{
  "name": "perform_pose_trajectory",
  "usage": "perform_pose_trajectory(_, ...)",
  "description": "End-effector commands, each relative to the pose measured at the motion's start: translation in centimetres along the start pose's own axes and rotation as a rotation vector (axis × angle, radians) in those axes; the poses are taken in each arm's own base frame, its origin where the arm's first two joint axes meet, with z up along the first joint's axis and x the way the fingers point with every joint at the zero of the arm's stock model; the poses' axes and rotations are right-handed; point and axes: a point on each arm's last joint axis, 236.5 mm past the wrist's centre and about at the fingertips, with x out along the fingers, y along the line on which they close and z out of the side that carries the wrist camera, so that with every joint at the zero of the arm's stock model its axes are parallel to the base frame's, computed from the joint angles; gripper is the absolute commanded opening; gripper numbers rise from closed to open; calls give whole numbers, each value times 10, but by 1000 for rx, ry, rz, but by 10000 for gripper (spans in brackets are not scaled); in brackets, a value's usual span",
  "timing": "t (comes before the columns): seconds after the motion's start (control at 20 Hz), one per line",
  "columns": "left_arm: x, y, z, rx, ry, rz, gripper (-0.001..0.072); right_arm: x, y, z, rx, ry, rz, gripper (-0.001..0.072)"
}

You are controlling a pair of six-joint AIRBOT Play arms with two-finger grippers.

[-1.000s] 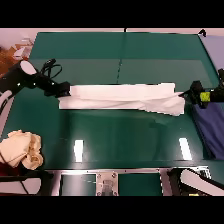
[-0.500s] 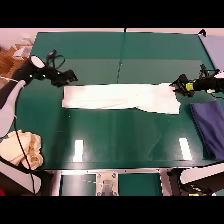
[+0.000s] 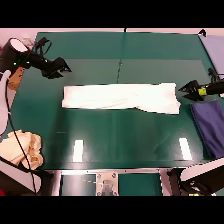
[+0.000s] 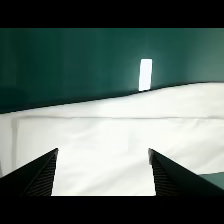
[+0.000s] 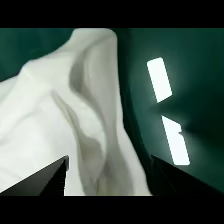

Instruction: Fold the shirts.

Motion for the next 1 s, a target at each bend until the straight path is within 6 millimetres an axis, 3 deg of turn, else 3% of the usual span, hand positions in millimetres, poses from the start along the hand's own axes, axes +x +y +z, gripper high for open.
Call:
perform_pose_trajectory(0.0,1,-22,-8,13,33,-54,644,29,-3,-8,-6,84,102,578)
perform_pose_trajectory(0.25,20,-59,-15,84,35,-76,643,71,12,-22,-35,222,166,567)
perform_pose_trajectory(0.3,26,-70,-16,104,29,-83,639,73,18,-21,-55,226,165,455)
perform_pose_trajectory(0.35,32,-82,-18,127,21,-88,470,72,24,-20,-84,230,170,261)
perform_pose_trajectory(0.4,39,-96,-19,173,6,-96,151,67,31,-21,-103,246,183,87)
perform_pose_trajectory(0.45,45,-110,-20,214,-10,-106,21,58,42,-23,-122,266,205,16)
perform_pose_trajectory(0.65,89,-167,-33,302,-61,-149,22,11,82,-1,-188,204,192,15)
perform_pose_trajectory(0.75,131,-194,-57,340,-47,-169,22,-17,111,-2,-231,194,185,16)
perform_pose_trajectory(0.95,221,-241,-127,365,6,-223,22,-63,175,-23,-343,166,170,15)
